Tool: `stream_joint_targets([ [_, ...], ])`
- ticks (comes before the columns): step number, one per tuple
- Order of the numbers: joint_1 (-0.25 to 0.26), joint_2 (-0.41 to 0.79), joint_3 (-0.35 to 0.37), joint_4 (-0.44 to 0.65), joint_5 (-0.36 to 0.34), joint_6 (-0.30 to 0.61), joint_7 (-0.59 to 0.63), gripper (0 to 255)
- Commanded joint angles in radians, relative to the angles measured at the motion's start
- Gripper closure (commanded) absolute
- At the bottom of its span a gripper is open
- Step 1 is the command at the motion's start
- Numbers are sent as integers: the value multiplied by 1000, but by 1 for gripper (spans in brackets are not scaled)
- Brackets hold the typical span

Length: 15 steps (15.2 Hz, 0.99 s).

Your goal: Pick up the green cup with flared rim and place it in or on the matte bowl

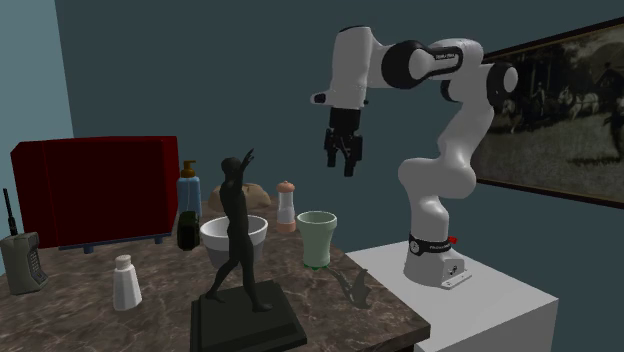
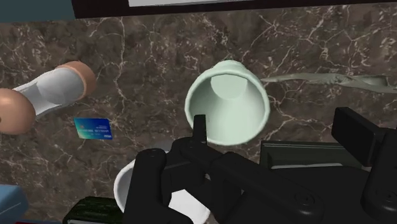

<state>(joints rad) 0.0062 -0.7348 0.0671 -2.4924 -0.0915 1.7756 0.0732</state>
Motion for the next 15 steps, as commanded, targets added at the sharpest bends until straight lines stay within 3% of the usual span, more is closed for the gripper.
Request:
stream_joint_targets([
  [1,-1,37,0,-47,4,90,13,0],
  [8,1,216,17,-133,17,370,65,0],
  [15,-8,273,15,-189,5,482,71,0],
])
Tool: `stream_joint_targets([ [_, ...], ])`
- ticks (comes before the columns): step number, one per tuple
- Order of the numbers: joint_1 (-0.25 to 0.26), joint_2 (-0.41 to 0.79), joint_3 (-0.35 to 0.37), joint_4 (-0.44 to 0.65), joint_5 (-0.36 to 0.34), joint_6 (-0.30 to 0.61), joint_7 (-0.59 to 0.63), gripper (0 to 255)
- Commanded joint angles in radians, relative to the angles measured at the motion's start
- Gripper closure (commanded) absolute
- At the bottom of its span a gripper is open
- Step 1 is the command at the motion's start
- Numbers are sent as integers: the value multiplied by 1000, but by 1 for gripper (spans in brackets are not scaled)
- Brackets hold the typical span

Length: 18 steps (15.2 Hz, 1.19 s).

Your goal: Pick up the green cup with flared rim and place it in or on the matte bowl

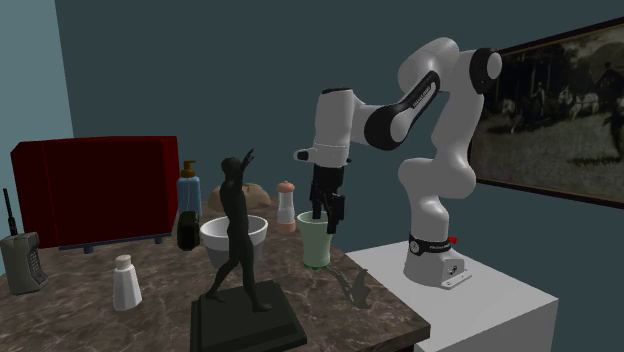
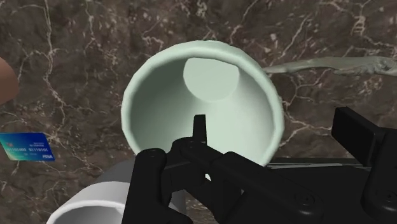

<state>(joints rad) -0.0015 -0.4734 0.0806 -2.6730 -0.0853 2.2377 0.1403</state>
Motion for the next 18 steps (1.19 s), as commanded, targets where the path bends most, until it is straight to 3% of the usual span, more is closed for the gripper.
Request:
stream_joint_targets([
  [1,-1,17,2,-13,-2,30,5,0],
  [9,-1,17,2,-13,-2,30,5,0],
  [10,-1,17,2,-13,-2,30,5,255],
  [18,-1,16,2,-13,-2,30,5,255],
])
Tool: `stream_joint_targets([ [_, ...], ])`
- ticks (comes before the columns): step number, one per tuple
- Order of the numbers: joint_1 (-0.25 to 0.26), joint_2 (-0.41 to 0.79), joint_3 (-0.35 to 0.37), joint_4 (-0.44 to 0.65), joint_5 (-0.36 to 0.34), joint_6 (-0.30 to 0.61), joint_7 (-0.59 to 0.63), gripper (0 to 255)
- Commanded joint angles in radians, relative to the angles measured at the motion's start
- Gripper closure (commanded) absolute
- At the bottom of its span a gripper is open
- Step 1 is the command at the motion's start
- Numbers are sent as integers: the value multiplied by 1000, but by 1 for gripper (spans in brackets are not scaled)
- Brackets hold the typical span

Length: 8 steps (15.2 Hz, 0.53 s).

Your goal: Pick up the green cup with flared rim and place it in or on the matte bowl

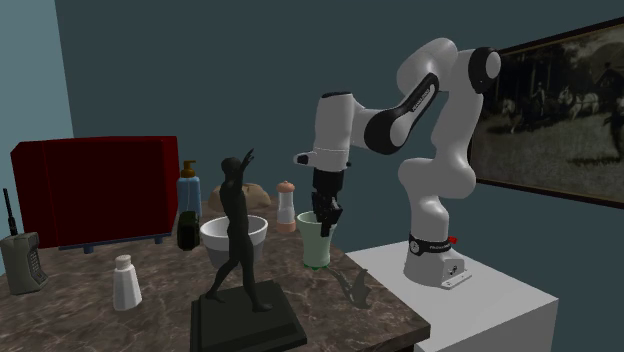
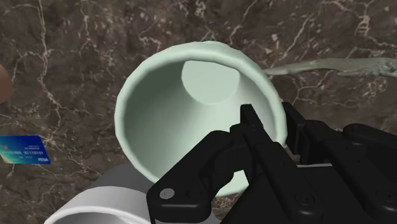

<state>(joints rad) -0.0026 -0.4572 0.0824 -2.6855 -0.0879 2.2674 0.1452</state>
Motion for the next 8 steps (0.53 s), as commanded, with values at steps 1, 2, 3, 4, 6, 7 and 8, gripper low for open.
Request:
stream_joint_targets([
  [1,0,0,0,0,0,0,0,255],
  [2,1,-8,-1,7,2,-16,-2,255],
  [3,2,-16,-1,16,3,-32,-4,255],
  [4,3,-24,-2,24,5,-49,-6,255],
  [6,4,-39,-3,41,7,-80,-10,255],
  [7,4,-46,-4,50,8,-96,-12,255],
  [8,5,-53,-4,59,9,-112,-14,255],
])
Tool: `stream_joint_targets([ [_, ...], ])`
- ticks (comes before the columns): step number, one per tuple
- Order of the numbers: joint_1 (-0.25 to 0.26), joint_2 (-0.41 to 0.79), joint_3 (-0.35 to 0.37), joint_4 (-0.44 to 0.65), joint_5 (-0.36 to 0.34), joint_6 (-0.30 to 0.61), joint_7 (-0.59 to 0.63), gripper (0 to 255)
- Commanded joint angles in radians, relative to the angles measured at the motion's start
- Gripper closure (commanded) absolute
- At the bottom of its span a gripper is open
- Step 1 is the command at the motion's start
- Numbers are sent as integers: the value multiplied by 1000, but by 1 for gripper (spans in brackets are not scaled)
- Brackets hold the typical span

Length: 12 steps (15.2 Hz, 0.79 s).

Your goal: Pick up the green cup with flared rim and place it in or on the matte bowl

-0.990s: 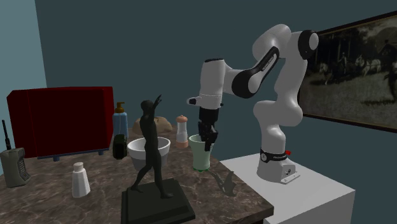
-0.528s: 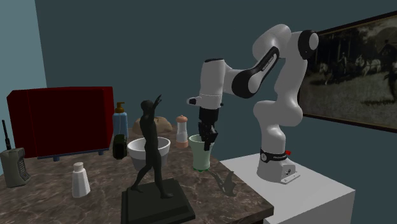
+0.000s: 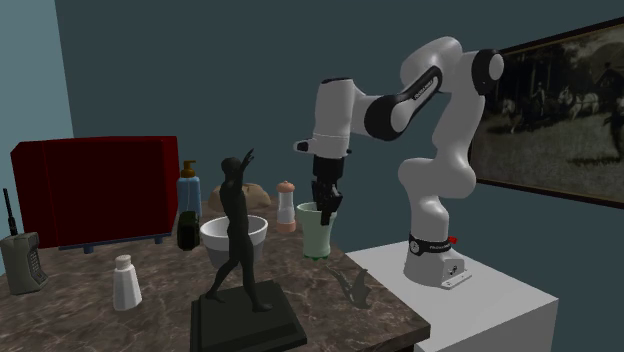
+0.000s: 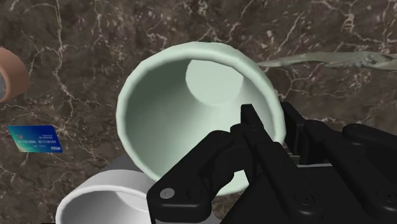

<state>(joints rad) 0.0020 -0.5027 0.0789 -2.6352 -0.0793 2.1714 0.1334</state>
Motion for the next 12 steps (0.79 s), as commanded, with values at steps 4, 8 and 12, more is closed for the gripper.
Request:
stream_joint_targets([
  [4,2,-30,-3,47,4,-77,-9,255],
  [8,3,-48,-5,89,7,-136,-16,255],
  [12,3,-62,-6,133,9,-194,-21,255],
])
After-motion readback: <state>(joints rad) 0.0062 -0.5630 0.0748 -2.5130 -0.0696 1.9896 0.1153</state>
